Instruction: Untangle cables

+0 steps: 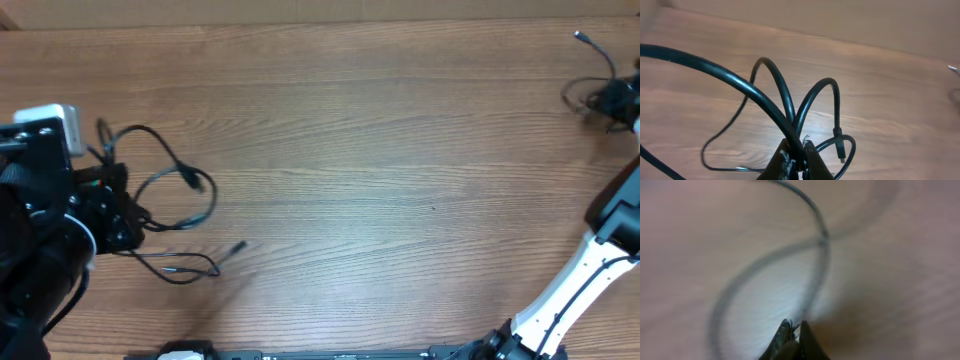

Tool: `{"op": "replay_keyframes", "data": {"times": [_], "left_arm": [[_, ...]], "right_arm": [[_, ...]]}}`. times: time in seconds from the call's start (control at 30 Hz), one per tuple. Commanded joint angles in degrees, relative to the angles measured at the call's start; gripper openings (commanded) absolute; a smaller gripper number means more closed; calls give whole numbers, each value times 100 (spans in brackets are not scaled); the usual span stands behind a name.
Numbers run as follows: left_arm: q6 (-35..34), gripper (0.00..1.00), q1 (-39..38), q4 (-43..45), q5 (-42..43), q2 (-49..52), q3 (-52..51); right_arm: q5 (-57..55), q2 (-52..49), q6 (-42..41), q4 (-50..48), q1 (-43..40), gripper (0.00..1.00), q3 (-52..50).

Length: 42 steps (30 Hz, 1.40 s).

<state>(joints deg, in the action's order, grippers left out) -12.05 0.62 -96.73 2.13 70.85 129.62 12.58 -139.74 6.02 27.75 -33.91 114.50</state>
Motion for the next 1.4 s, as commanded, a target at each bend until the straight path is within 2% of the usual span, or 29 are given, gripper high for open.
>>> {"op": "replay_keyframes", "data": {"times": [0.0,0.17,0.3,0.37,0.43,0.57,0.7,0.77,0.83,1.0,1.13,1.37], "left_arm": [[-225,4,9,26,-898,153,2],[160,4,9,269,-1045,385,2],[177,4,9,168,-1045,605,2],[177,4,9,55,-1047,695,2],[177,4,9,-7,-1045,750,2],[175,4,9,4,-933,761,2],[173,4,9,7,-933,761,2],[153,4,9,7,-935,761,2],[155,4,9,33,-938,761,2],[157,4,9,120,-964,761,2],[181,4,9,166,-1130,761,2],[181,4,9,278,-1580,761,2]], "right_arm": [[1062,1237,20,35,175,4,37],[1613,2256,20,507,109,4,37],[3237,3042,-4,529,-96,4,37],[3672,3309,-236,286,-155,8,37],[3766,3508,-496,-39,-186,4,37],[3770,3838,-1054,-393,-184,4,39],[4035,4264,-1051,-369,-94,4,37],[4039,4483,-787,-369,17,4,37],[3836,4616,-520,-369,120,4,37],[2472,4503,-243,-632,343,4,35],[2046,3932,186,-1069,328,4,35],[774,2614,308,-1860,-7,4,39]]}}
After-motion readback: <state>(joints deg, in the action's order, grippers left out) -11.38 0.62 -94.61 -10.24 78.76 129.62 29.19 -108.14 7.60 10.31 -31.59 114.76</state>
